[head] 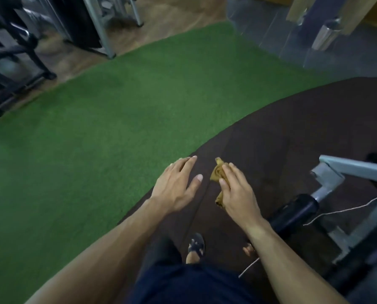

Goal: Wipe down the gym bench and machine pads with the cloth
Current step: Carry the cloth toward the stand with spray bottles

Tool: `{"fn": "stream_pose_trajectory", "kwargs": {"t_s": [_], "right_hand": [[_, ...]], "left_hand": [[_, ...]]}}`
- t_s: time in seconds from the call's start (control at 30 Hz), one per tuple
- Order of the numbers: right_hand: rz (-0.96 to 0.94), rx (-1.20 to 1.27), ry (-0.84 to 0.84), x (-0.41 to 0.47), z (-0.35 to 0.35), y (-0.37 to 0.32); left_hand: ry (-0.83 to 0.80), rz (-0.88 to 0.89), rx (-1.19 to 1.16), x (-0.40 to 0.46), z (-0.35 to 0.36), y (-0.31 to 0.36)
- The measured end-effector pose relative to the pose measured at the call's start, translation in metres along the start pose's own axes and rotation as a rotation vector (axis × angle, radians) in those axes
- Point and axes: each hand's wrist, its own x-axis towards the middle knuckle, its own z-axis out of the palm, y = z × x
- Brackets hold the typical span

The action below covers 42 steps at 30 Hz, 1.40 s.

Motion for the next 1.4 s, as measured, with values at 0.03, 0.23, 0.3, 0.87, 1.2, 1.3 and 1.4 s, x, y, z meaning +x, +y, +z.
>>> {"fn": "stream_pose_trajectory", "kwargs": {"t_s": [0.03,0.23,0.3,0.87,1.2,1.3,1.4], "right_hand": [[-0.006,0.001,0.006,0.027,-0.005,0.002],[0.051,-0.02,0.074,0.181,-0.017,0.025],[0.085,-0.03,0.107,0.234,-0.021,0.033],[0.334,0.042,0.311,0.608,-0.112,0.154],[0.308,-0.01,0.307,0.818,-0.226,0.267],[0.325,-0.029,0.344,0.874,-0.253,0.31],[0.347,-0.054,0.374,0.931,-0.272,0.361]], "left_hand": [[0.005,0.013,-0.001,0.026,-0.006,-0.001],[-0.063,0.104,0.019,0.195,-0.023,-0.022],[-0.065,0.147,0.023,0.259,-0.029,-0.028],[-0.246,0.404,0.11,0.727,-0.068,0.039],[-0.235,0.371,0.077,0.967,-0.066,0.123],[-0.253,0.399,0.082,1.04,-0.052,0.15],[-0.291,0.448,0.084,1.119,-0.032,0.18]]}}
